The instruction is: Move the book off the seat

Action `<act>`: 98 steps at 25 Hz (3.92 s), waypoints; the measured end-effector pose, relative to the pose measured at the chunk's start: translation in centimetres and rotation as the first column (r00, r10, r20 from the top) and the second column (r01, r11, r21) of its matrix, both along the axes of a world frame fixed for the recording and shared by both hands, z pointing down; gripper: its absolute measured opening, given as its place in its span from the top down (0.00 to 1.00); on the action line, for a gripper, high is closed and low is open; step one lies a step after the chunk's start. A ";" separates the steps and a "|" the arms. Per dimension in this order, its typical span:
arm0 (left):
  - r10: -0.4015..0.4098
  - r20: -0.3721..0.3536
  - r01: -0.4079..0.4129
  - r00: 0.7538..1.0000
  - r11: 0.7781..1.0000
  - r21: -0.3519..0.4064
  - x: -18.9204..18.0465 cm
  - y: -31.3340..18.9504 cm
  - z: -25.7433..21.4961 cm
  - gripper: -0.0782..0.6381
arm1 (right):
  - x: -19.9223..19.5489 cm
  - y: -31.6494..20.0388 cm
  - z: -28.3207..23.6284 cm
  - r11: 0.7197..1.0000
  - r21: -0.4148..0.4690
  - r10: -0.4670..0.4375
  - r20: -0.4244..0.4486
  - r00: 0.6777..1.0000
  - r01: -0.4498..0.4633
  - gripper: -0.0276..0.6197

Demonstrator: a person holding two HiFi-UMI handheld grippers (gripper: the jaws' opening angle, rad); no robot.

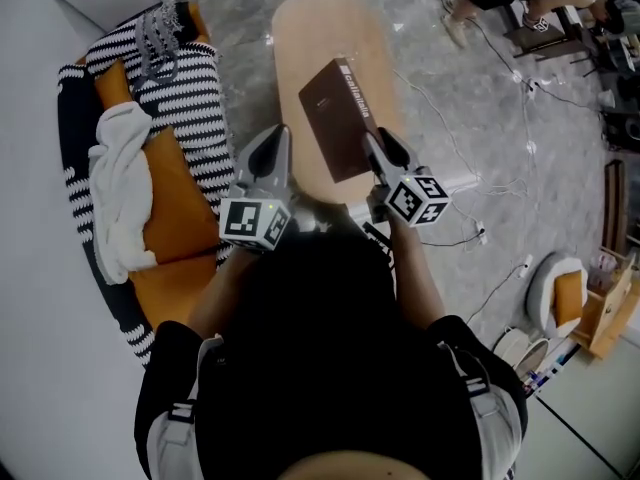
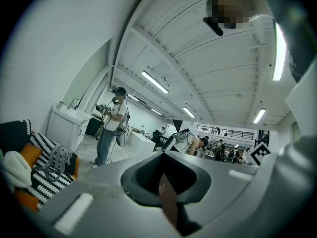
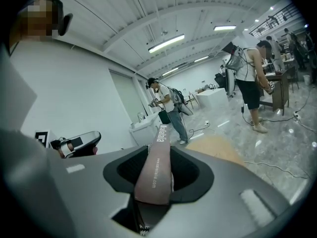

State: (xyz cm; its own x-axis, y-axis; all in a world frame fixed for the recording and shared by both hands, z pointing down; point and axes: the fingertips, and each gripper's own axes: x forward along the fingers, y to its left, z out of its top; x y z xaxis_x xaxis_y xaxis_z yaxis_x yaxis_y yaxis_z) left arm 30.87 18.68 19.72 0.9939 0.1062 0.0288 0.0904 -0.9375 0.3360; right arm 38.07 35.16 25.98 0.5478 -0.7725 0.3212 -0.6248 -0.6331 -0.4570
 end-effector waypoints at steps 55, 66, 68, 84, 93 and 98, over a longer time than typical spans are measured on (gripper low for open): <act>0.005 0.277 0.009 0.961 0.999 -0.050 19.8 7.8 19.8 0.88 | 14.7 6.7 25.7 0.995 0.037 0.068 0.379 0.923 -0.089 0.72; -0.023 0.322 0.044 0.946 0.997 -0.058 22.1 6.8 26.0 0.88 | 16.2 6.2 32.8 0.995 0.054 0.048 0.423 0.905 -0.078 0.72; -0.025 0.326 0.048 0.945 0.997 -0.062 22.4 6.9 27.1 0.88 | 16.3 6.2 34.0 0.995 0.063 0.048 0.435 0.899 -0.084 0.72; -0.078 0.364 0.118 0.928 0.989 -0.091 22.7 6.6 34.8 0.88 | 17.3 6.4 41.7 0.984 0.127 0.049 0.498 0.866 -0.129 0.72; -0.064 0.380 0.112 0.923 0.988 -0.105 22.2 7.4 38.3 0.88 | 16.9 6.6 44.9 0.956 0.223 0.046 0.522 0.852 -0.189 0.72; -0.063 0.393 0.114 0.917 0.987 -0.109 21.9 7.5 39.8 0.88 | 16.3 6.9 46.4 0.943 0.257 0.041 0.542 0.839 -0.212 0.72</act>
State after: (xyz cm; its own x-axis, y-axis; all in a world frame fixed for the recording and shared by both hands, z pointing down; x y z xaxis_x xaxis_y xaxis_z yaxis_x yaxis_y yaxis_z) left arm 52.75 26.14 59.49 0.9129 0.0466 0.4056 -0.1525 -0.8826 0.4448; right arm 54.33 42.07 72.41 0.4624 -0.8123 0.3554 -0.1616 -0.4713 -0.8670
